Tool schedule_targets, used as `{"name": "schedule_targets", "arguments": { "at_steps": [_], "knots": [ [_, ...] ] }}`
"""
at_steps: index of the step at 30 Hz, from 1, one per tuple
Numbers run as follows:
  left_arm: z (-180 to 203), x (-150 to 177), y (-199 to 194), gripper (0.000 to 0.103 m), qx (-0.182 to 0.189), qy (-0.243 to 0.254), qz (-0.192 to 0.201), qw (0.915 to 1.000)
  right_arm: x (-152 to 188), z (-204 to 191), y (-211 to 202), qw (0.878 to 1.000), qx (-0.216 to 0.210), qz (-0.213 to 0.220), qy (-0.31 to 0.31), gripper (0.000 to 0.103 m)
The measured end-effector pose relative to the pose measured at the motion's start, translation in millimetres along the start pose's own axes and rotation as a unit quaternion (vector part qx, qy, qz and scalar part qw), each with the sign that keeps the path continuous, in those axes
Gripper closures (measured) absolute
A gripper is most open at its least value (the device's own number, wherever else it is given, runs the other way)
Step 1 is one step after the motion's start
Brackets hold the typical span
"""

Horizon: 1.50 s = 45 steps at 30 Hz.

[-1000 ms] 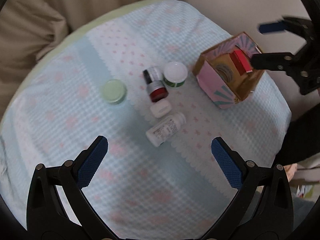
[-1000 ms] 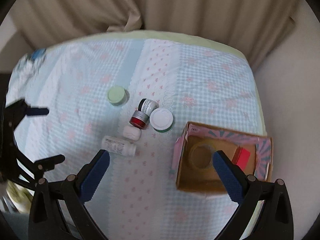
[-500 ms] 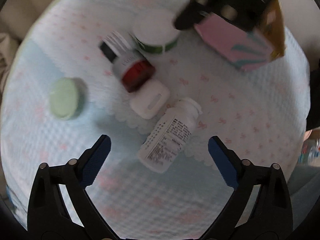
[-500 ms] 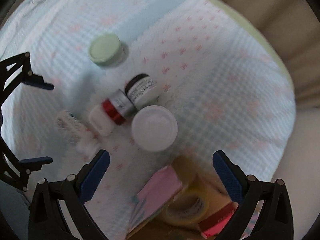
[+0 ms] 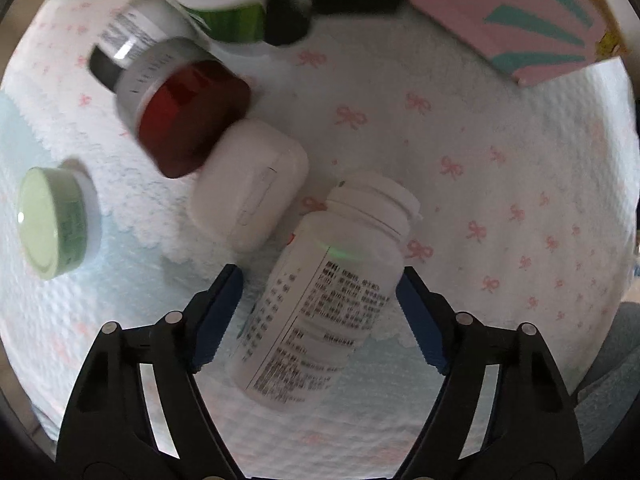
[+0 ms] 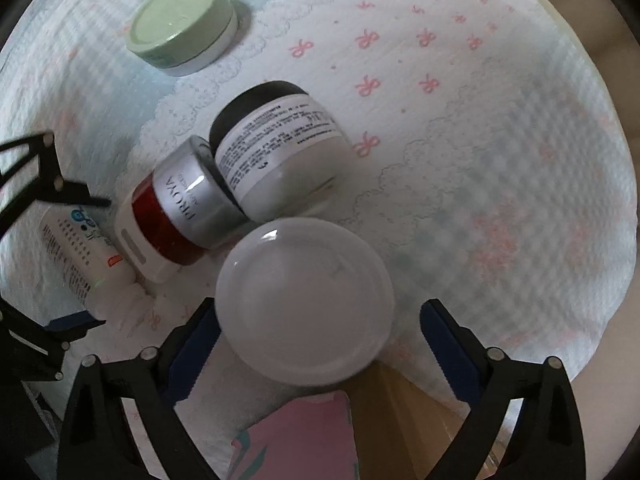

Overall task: Organize rigid objects
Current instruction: 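Grasp the white-lidded jar with the right tool while the left tool grasps the white pill bottle, then carry the white-lidded jar and pill bottle with both tools into the pink box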

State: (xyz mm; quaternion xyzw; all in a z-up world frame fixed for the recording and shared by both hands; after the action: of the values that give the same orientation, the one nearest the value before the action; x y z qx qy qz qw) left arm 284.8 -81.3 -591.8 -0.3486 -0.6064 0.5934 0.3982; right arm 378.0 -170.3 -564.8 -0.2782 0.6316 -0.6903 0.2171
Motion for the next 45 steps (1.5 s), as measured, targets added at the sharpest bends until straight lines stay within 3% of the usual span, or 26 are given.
{"name": "schedule_targets", "arguments": {
  "at_steps": [2, 4, 6, 13, 22, 32, 40, 45],
  "knots": [
    [2, -1, 5, 0.028, -0.014, 0.011, -0.003, 0.9998, -2, 1, 4, 1.000, -0.002, -0.005, 0.002, 0.014],
    [5, -3, 5, 0.042, -0.023, 0.016, 0.002, 0.9996, -4, 1, 10, 1.000, -0.012, -0.013, 0.006, 0.029],
    [6, -4, 3, 0.043, -0.022, 0.015, 0.003, 0.9996, -5, -2, 11, 1.000, -0.022, -0.014, 0.008, 0.034],
    [7, 1, -10, 0.047, -0.017, -0.001, 0.007, 0.9998, -6, -3, 6, 1.000, -0.004, -0.004, 0.022, 0.036],
    [-14, 24, -30, 0.050, 0.021, -0.094, 0.027, 0.9950, 15, -9, -18, 0.995, -0.018, 0.013, 0.093, 0.036],
    [-42, 71, -76, 0.053, 0.064, -0.241, 0.083, 0.9649, 33, -17, -87, 0.979, -0.035, 0.074, 0.188, 0.036],
    [-50, 98, -146, 0.053, 0.064, -0.293, 0.152, 0.9418, 51, -56, -150, 0.952, -0.063, 0.142, 0.262, 0.036],
    [-30, 103, -208, 0.053, 0.055, -0.303, 0.203, 0.9295, 64, -82, -199, 0.935, -0.066, 0.188, 0.293, 0.036]
  ]
}}
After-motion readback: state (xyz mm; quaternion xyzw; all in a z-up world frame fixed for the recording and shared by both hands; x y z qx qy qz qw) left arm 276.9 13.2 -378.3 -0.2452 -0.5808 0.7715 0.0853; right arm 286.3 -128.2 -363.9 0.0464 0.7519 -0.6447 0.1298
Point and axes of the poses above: each gripper's, at about its wrist camera, not at the fingertips, and y roughly the way its jaws point, z to its right, x to its underside, the point moved 10 cm from there along y, roughly the way its jaws point
